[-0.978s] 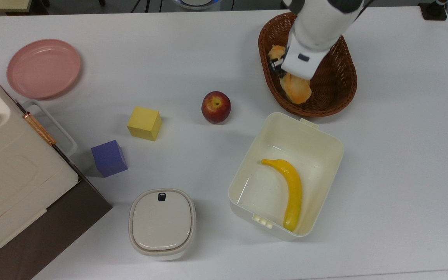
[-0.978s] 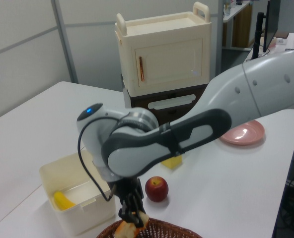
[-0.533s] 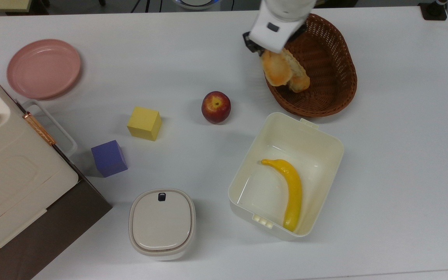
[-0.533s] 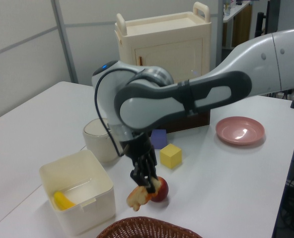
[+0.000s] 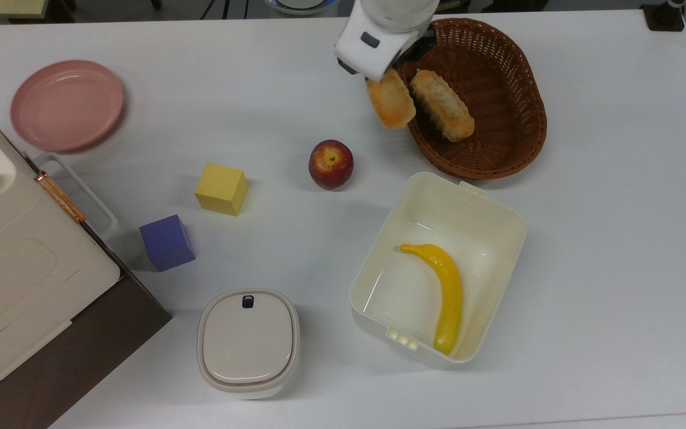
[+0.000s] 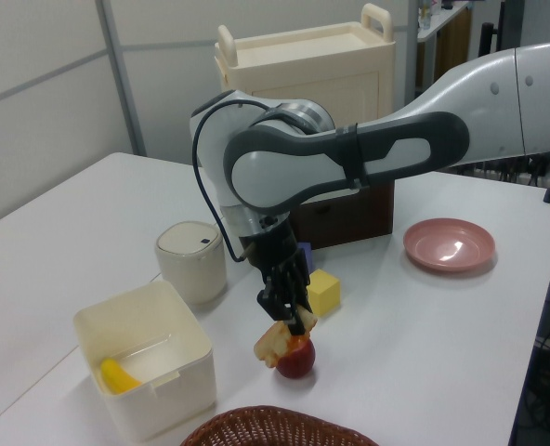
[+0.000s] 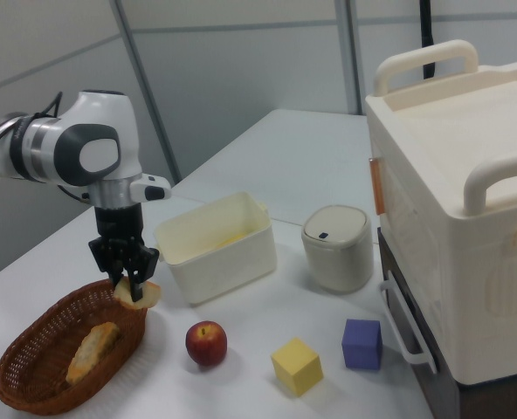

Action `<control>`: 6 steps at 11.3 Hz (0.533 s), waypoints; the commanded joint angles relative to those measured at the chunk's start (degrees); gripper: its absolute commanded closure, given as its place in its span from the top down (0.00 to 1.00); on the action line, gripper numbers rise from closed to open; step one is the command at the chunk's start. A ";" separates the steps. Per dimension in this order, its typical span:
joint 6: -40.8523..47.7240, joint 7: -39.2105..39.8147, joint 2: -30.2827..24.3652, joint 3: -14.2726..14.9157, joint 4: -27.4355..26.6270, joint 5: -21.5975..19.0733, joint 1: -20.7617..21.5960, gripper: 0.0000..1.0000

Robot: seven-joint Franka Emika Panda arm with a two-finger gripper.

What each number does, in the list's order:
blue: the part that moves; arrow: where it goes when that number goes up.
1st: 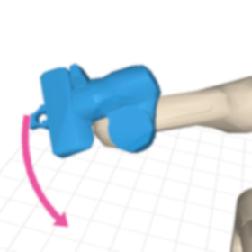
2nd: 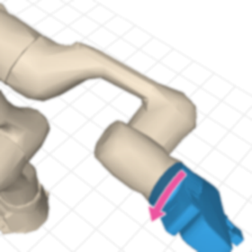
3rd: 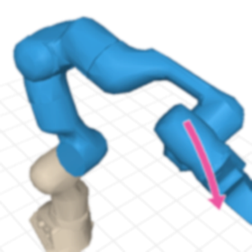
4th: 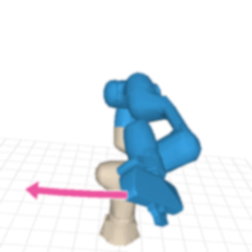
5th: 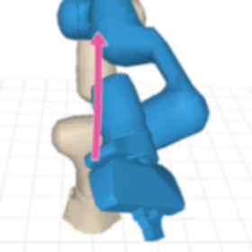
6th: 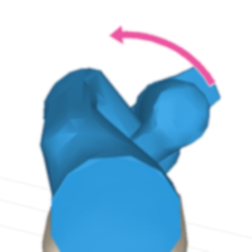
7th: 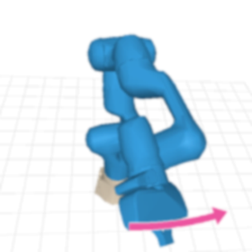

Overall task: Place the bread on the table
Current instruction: 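Lift the bread roll out of the basket and carry it beside the apple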

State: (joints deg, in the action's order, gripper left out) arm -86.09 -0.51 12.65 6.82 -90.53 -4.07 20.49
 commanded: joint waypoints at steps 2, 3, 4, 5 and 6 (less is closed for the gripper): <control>1.53 0.07 -1.05 0.21 0.09 0.82 -4.39 0.42; 1.53 0.94 -0.96 0.21 0.09 0.82 -5.71 0.42; 1.53 2.34 -1.05 0.21 0.09 0.73 -7.73 0.42; 1.53 2.62 -0.96 0.13 0.18 0.56 -9.75 0.42; 1.36 2.88 -0.96 0.13 0.18 0.55 -10.90 0.42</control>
State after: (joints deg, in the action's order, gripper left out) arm -86.08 0.70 12.64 6.93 -90.53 -4.00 12.35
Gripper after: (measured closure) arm 0.581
